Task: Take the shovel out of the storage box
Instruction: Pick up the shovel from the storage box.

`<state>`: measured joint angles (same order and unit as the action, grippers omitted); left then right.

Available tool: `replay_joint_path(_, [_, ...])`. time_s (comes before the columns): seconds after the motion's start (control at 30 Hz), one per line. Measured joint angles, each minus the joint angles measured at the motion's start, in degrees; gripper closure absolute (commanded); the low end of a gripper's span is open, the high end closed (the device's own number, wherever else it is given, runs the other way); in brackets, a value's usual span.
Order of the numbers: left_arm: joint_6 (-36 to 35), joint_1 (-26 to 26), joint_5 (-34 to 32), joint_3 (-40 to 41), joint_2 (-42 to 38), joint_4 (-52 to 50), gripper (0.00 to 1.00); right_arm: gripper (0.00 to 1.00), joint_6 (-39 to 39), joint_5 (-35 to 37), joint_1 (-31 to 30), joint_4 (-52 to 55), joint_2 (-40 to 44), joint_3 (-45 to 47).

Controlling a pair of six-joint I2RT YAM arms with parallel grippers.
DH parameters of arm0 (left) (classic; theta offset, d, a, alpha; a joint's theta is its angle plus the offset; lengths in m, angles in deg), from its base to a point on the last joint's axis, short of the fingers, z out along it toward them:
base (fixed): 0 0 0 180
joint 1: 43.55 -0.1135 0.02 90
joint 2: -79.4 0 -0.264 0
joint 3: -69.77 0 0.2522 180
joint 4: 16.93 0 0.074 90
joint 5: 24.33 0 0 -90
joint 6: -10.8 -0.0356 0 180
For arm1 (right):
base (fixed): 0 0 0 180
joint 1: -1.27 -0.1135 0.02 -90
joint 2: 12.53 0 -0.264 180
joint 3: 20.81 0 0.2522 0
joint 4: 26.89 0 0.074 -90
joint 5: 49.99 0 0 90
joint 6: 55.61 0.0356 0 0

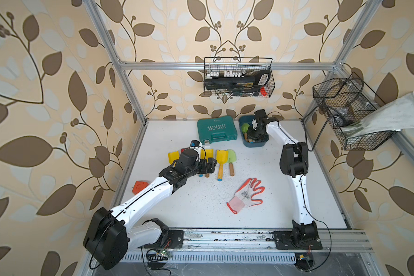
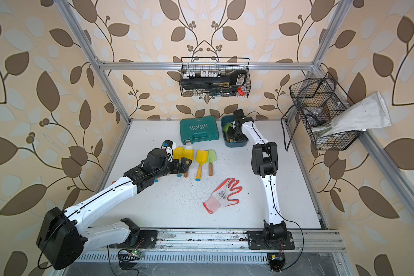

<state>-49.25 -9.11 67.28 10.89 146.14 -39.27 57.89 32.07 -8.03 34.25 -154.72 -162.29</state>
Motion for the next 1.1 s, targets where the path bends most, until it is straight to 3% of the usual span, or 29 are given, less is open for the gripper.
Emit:
replay_joint_path(0.53, [0.0,0.0,0.0,0.0,0.0,0.0,0.01,0.93,-0.7,2.7,0.0,-3.8,10.5,6.2])
replay_joint_path(1.1, [0.1,0.0,0.0,0.0,0.0,0.0,0.01,0.95,-4.2,7.2,0.0,-5.1,12.3,8.2])
